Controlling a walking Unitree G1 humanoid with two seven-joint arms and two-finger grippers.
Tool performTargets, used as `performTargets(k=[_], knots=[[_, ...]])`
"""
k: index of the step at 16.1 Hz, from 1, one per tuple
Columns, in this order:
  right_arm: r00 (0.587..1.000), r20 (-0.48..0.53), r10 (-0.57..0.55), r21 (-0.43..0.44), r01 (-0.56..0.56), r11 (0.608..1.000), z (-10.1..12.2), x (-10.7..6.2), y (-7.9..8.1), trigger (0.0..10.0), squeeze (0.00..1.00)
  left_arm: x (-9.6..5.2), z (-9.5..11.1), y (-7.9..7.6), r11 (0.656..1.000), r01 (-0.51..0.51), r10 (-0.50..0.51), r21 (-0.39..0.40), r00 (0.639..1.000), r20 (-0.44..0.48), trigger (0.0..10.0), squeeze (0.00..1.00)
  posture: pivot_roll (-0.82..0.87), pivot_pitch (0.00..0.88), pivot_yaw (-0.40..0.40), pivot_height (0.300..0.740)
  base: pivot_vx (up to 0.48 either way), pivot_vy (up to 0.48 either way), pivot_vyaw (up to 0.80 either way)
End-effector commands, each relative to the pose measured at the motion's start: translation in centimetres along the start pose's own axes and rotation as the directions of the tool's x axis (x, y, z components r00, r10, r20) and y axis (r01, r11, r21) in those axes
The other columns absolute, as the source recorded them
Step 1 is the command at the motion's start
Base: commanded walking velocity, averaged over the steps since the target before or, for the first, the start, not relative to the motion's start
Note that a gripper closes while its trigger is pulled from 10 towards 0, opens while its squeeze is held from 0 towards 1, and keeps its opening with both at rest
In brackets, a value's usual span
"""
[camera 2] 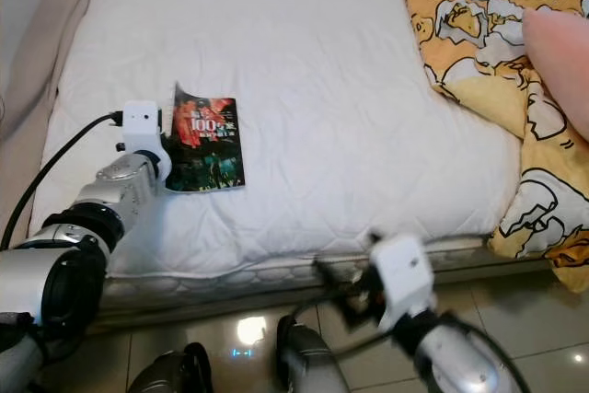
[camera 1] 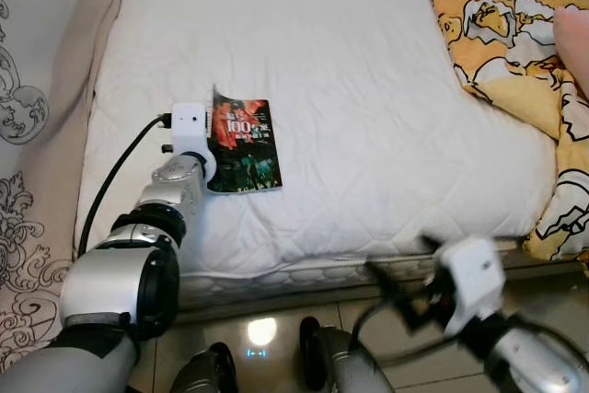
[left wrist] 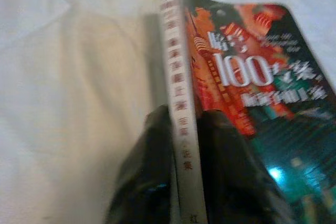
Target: Clean up the room
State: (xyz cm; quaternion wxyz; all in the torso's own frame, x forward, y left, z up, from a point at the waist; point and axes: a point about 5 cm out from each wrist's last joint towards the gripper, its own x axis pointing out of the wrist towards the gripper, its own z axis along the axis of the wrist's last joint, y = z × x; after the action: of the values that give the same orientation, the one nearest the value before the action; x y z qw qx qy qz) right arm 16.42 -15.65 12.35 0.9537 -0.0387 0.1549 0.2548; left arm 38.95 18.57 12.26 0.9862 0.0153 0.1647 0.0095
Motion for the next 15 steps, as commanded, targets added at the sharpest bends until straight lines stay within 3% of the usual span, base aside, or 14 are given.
performTargets(k=[1,3,8,10,13,15], knots=[[0.998,-0.012,0.055,0.029,-0.055,0.998,0.1,-0.3,0.6,10.0,0.00,0.0,0.1,0.3,0.999,-0.021,0.021,0.039,1.000,-0.008,10.0,0.96,-0.48,0.277,-0.091,0.740,0.000,0.000,0.00],[0.999,-0.013,0.045,0.017,-0.045,0.999,0.1,-0.2,0.3,10.0,0.00,0.0,0.5,0.6,0.997,-0.035,0.035,0.063,0.999,0.005,10.0,1.00,-0.48,0.279,-0.091,0.740,0.000,0.000,0.00],[0.999,-0.029,0.040,0.027,-0.039,0.999,0.2,-0.4,0.3,10.0,0.00,0.1,3.1,1.0,0.962,-0.032,0.011,0.270,0.997,0.081,10.0,1.00,-0.47,0.284,-0.090,0.740,0.000,0.000,0.00],[0.998,-0.036,0.046,0.032,-0.045,0.998,0.1,-0.3,0.3,10.0,0.00,0.1,3.2,1.2,0.966,-0.034,0.014,0.255,0.997,0.078,10.0,1.00,-0.47,0.280,-0.086,0.740,0.000,0.000,0.00],[0.998,-0.035,0.060,0.031,-0.059,0.998,-0.1,0.4,0.2,10.0,0.00,0.1,1.6,0.7,0.992,-0.001,-0.003,0.129,0.999,0.033,10.0,1.00,-0.43,0.260,-0.082,0.740,0.000,0.000,0.00],[0.998,-0.006,0.057,0.026,-0.056,0.998,0.2,1.6,-0.1,10.0,0.00,0.0,1.4,0.3,0.996,0.037,-0.042,0.079,0.998,0.051,10.0,1.00,-0.40,0.212,-0.062,0.740,0.000,0.000,0.00]])
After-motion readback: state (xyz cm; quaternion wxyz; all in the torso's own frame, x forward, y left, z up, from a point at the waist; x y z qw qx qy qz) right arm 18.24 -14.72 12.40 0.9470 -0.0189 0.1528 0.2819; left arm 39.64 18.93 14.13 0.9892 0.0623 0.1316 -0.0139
